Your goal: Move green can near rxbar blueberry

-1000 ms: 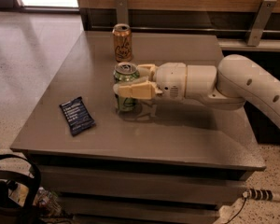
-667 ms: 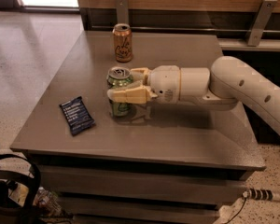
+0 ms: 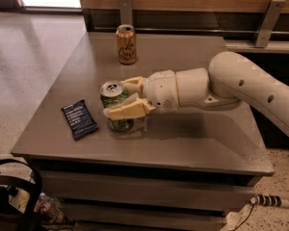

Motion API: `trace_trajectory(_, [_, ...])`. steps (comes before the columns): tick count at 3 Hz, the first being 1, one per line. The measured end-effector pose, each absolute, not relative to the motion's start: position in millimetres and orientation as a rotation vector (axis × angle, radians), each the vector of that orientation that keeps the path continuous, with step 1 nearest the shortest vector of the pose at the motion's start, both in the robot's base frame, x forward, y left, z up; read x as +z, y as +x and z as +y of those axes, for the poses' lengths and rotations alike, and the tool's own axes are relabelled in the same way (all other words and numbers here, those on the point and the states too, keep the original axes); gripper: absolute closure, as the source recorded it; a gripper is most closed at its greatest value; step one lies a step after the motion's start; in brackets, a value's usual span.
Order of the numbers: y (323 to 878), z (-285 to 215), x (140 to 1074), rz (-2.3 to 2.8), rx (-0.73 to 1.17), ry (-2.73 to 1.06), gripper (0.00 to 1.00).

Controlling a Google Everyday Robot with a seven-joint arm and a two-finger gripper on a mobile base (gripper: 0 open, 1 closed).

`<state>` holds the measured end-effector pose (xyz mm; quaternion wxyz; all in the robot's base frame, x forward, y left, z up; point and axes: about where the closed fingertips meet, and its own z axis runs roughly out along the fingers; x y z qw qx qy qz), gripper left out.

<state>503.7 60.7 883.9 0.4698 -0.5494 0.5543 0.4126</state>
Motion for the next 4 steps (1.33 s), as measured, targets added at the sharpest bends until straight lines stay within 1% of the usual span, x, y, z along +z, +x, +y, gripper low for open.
trace_trajectory(1, [500.9, 63.1, 883.1, 1.357, 0.999, -1.369, 0.90])
trace_trajectory(2, [500.0, 65.2, 883.5, 1.354, 1.002, -1.372, 0.65])
trace_trajectory(4, [498.0, 69.3, 884.1, 1.349, 1.006, -1.379, 0.18])
